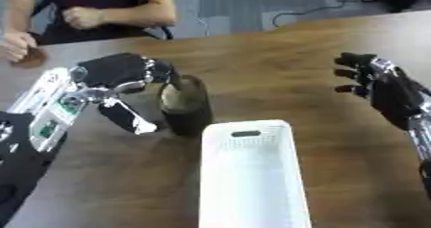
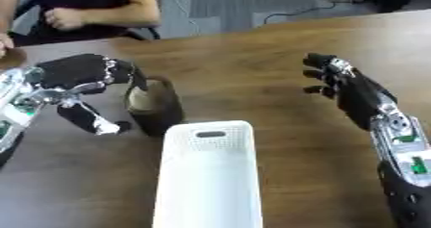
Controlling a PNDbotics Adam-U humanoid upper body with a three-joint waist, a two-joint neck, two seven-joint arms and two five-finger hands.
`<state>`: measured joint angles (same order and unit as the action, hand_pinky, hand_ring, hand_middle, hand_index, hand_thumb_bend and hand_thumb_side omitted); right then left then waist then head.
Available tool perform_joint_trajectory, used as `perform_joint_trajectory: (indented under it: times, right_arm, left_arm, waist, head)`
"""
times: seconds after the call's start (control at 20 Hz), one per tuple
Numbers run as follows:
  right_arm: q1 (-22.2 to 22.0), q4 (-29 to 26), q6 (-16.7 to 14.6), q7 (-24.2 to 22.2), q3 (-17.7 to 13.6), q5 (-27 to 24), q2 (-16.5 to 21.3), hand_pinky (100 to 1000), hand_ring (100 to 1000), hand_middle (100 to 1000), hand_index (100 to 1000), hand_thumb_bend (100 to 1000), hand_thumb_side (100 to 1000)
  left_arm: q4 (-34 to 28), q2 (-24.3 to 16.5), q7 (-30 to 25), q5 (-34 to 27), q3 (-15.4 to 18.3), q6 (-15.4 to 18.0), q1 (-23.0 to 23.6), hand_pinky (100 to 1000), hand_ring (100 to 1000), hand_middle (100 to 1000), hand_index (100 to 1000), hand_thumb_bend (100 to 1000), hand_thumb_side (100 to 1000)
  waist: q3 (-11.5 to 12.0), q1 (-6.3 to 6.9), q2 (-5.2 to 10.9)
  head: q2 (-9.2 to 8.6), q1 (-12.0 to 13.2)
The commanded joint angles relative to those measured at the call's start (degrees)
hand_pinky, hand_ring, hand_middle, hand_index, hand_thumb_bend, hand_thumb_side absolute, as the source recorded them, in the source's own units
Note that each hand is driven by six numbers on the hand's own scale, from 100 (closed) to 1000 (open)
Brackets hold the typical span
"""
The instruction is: Pick up objects on the table and place them in the box.
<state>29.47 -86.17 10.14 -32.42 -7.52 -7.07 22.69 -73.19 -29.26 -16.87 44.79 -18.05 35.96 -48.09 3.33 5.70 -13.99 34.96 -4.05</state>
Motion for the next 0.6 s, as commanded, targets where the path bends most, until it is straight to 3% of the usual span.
perform_joint_trajectory:
  times: [0.05,0.2,0.25,0.3,0.35,0.6]
  right_arm:
    - [1.26,-1.03,-0.18,0.02,-0.22,-0.21,0.59,834,978,983,1000,100,1000]
    - [1.35,-1.08,-0.19,0.05,-0.25,-0.24,0.51,834,978,983,1000,100,1000]
    - [1.37,-1.09,-0.18,0.06,-0.25,-0.24,0.50,835,978,983,1000,100,1000]
    - [1.38,-1.11,-0.18,0.07,-0.26,-0.25,0.48,835,978,983,1000,100,1000]
    - [1.40,-1.13,-0.19,0.07,-0.26,-0.22,0.48,835,978,983,1000,100,1000]
    - [1.46,-1.14,-0.21,0.11,-0.31,-0.24,0.47,835,978,983,1000,100,1000]
  left_arm:
    - [0.47,0.02,-0.10,0.39,0.02,0.28,-0.67,100,100,669,769,308,363]
    - [1.76,0.86,-0.03,0.83,-0.27,0.56,-0.07,100,100,657,767,307,362]
    - [2.18,1.00,-0.07,0.82,-0.35,0.64,0.08,100,100,585,706,289,346]
    - [2.53,1.17,-0.06,1.06,-0.41,0.72,0.29,100,100,619,733,297,353]
    - [2.81,1.28,0.02,1.32,-0.44,0.78,0.49,100,100,519,648,272,336]
    - [5.62,1.83,0.18,3.49,-0.84,1.01,2.42,100,100,471,596,262,315]
  waist:
    - [-0.07,-0.35,0.80]
    - [-0.14,-0.44,0.67]
    - [-0.14,-0.46,0.62]
    - [-0.13,-0.48,0.59]
    - [-0.13,-0.50,0.55]
    - [-0.04,-0.61,0.33]
  head:
    - [-0.88,-0.04]
    - [-0.95,-0.03]
    - [-0.92,-0.04]
    - [-0.90,-0.04]
    - [-0.83,-0.05]
    - [-0.66,-0.10]
